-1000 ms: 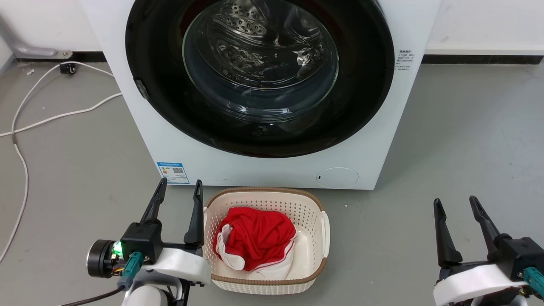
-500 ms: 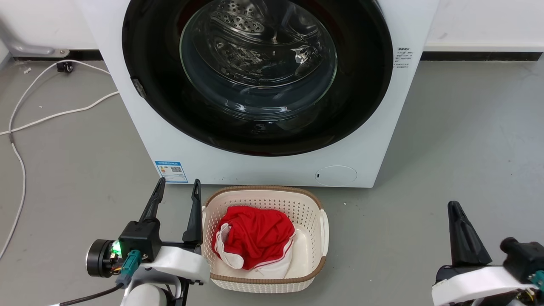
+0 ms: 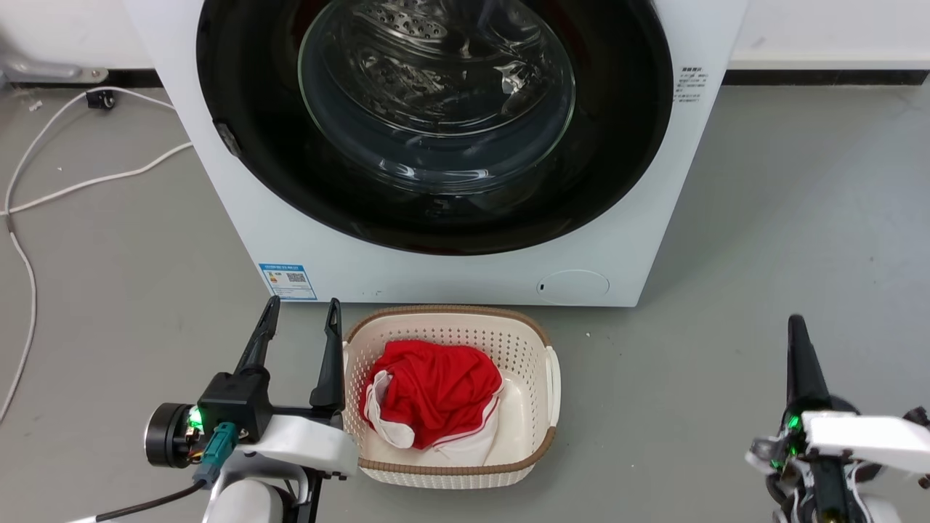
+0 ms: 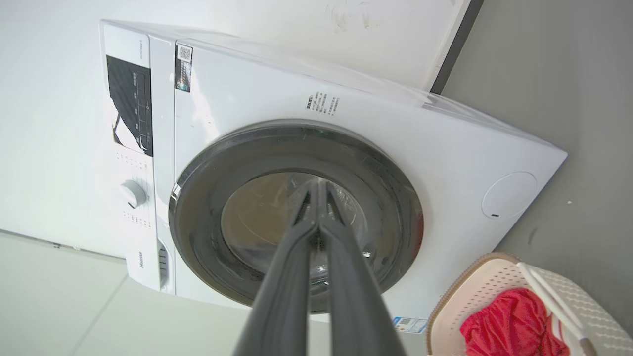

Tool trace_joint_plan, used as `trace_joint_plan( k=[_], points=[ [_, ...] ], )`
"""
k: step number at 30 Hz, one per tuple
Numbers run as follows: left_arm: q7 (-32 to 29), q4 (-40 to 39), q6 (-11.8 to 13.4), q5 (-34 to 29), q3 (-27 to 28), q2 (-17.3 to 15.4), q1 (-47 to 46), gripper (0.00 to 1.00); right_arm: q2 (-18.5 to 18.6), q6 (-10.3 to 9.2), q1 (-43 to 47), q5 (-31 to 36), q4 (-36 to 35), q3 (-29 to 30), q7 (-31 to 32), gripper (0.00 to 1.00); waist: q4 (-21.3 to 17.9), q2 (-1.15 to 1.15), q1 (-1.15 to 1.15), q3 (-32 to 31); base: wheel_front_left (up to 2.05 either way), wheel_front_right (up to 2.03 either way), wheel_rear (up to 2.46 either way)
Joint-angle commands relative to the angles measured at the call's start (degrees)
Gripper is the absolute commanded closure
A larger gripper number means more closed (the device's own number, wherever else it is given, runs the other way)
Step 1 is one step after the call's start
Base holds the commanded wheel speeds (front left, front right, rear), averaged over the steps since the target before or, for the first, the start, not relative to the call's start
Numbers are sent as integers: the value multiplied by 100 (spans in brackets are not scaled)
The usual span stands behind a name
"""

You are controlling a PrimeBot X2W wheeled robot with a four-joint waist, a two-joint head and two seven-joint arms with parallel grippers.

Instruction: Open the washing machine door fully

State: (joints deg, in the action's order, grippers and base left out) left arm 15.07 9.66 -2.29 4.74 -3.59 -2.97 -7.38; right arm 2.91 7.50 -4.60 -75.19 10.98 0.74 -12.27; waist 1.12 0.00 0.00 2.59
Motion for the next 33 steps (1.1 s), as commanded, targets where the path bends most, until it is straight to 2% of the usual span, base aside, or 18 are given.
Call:
trace_joint_plan(
  k=[1,3,6,11,15,20,26,33],
  points=[
    [15,-25,-1,13,-2,6,-83,0,-7,-2,-184,-408,23,23,70,100,-9,0,0,58,0,0,0],
    [15,-58,-5,17,3,7,-119,0,-6,-1,-388,-1122,74,104,221,100,-14,0,0,135,0,0,0],
    [15,-108,-6,3,9,8,-157,0,-7,-1,-719,-1858,174,275,488,100,-10,0,0,250,0,0,0],
    [15,-230,-7,9,23,9,-285,0,198,-1,-1420,-2694,445,519,981,100,4,0,0,503,0,0,0],
    [15,-344,-13,27,5,10,-398,0,542,-1,-2062,-3080,785,526,1236,100,27,0,0,746,0,0,0],
    [15,-476,-15,102,-51,11,-602,0,1173,-1,-3031,-3327,1388,330,1477,100,83,0,0,1086,0,0,0],
    [15,-621,3,157,-111,11,-847,0,1931,-1,-4339,-3283,2183,-214,1714,100,199,0,0,1510,0,0,0],
    [15,-770,25,189,-157,11,-1050,0,2397,-1,-5771,-3021,3007,-1187,2169,100,307,0,0,1906,0,0,0]
  ],
)
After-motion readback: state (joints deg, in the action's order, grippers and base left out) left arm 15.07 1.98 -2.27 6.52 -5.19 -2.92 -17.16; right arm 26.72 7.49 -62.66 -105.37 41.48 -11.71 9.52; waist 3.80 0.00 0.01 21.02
